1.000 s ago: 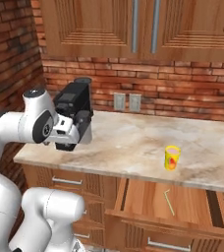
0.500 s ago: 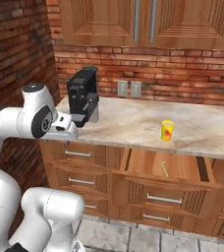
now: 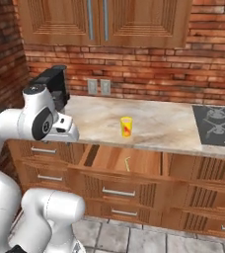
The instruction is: Pick up the straw from the right drawer and put it inside the smoothie cup.
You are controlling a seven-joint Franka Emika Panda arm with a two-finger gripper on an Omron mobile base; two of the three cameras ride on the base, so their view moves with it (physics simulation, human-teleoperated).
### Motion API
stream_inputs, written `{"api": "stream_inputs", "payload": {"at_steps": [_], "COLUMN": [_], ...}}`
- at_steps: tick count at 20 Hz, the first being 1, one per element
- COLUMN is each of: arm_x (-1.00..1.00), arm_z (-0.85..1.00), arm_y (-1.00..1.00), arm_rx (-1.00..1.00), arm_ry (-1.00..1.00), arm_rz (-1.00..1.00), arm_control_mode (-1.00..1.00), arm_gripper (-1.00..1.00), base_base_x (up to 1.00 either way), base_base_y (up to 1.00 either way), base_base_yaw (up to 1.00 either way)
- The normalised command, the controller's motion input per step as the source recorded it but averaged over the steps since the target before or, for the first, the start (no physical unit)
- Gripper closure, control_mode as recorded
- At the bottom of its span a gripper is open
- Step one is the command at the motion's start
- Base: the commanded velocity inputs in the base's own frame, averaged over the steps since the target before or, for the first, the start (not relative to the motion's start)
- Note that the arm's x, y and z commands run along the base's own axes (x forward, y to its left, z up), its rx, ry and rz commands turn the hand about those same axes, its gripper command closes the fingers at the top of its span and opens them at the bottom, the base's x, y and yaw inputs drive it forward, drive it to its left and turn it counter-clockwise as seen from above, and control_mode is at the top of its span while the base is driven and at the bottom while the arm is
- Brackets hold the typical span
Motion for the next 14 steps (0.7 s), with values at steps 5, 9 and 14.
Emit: {"api": "stream_inputs", "payload": {"at_steps": [5,9,14], "arm_x": [0.0,0.0,0.0], "arm_z": [0.0,0.0,-0.1], "arm_y": [0.0,0.0,-0.14], "arm_rx": [0.0,0.0,0.0], "arm_ry": [0.0,0.0,0.0], "arm_rz": [0.0,0.0,0.0], "arm_control_mode": [1.0,1.0,-1.0], "arm_gripper": [-1.0,-1.0,-1.0], "base_base_x": [0.0,0.0,0.0], "base_base_y": [-0.63,-0.36,-0.21], "base_base_yaw": [-0.03,0.0,0.0]}}
